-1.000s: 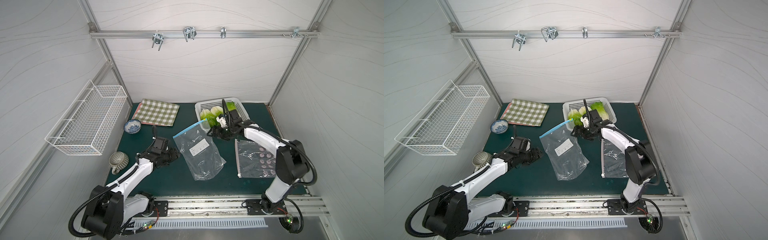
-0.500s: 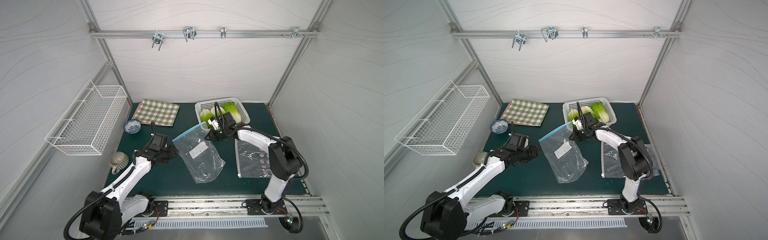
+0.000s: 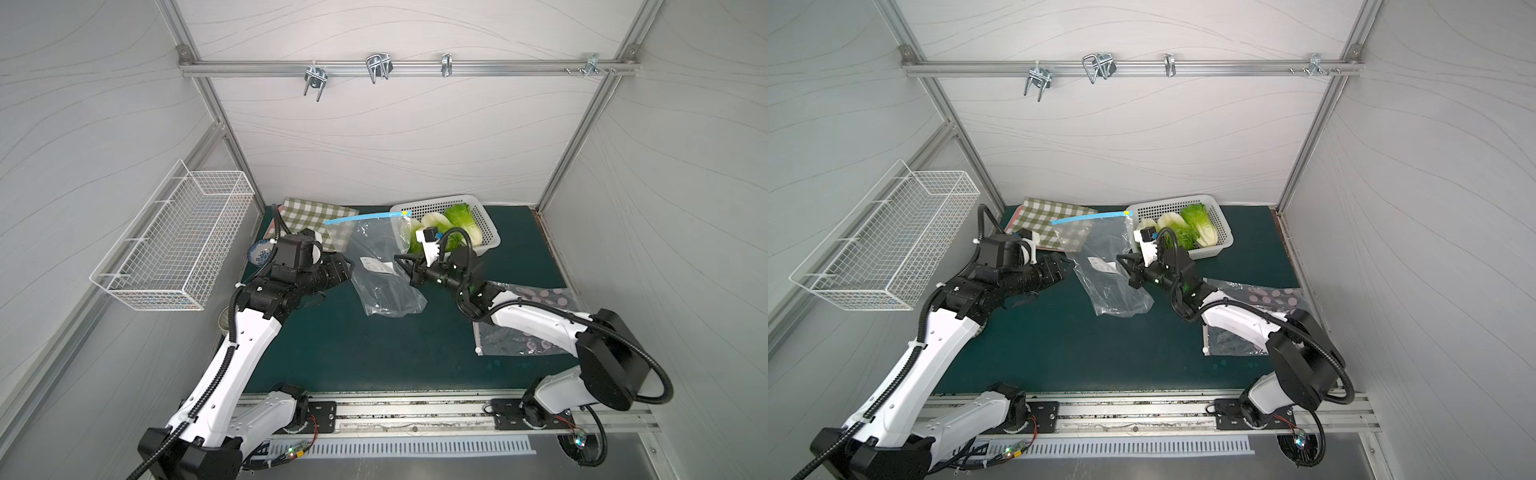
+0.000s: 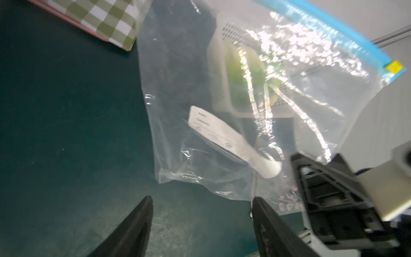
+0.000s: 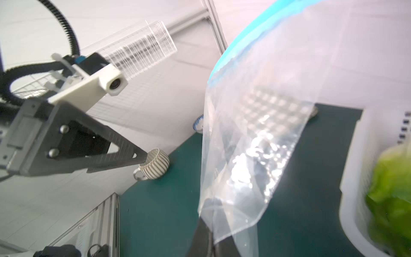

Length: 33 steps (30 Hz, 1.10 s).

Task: Put the chinese cabbages into a zipper bag and zip it
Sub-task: Pick up the zipper food storage bag at the center of the board, then open the zipper of the food storage bag at the center of the board.

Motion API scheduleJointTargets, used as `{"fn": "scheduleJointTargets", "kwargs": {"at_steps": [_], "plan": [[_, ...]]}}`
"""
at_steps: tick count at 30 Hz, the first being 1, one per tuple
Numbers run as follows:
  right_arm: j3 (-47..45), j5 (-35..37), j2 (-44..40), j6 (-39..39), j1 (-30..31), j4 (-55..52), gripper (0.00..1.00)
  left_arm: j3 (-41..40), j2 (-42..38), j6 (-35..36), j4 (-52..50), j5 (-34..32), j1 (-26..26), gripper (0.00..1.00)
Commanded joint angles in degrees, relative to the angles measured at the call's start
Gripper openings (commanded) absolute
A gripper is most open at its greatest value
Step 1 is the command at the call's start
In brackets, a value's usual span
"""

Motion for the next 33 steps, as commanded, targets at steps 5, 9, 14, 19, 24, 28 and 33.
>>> {"fn": "scheduleJointTargets", "kwargs": {"at_steps": [5,9,14,19,24,28,33], "plan": [[-7.5,12.8,9.1,-12.2,4.7,37.3,0.00,6.7,2.3,-6.5,4.0,13.6,3.6,0.81],[-8.4,13.6,9.4,-16.1,6.4,37.1,0.00,5.3,3.4,-10.0,7.0,19.0,7.0,0.82],[-9.0,14.9,9.2,-20.9,8.5,36.0,0.00,5.5,6.2,-15.1,12.4,25.4,11.2,0.87],[-9.5,16.4,9.8,-24.8,10.3,35.5,0.00,10.5,8.8,-14.5,11.5,26.0,11.2,0.90],[-9.3,18.1,10.4,-26.6,11.3,35.2,0.00,11.8,11.8,-12.9,9.4,25.6,11.2,0.89],[-9.7,18.8,10.7,-27.4,11.8,35.4,0.00,12.4,12.1,-12.9,9.7,24.9,11.3,0.88],[-9.9,20.0,11.2,-28.2,12.6,35.6,0.00,13.3,14.1,-12.7,9.7,24.7,11.3,0.86]]}}
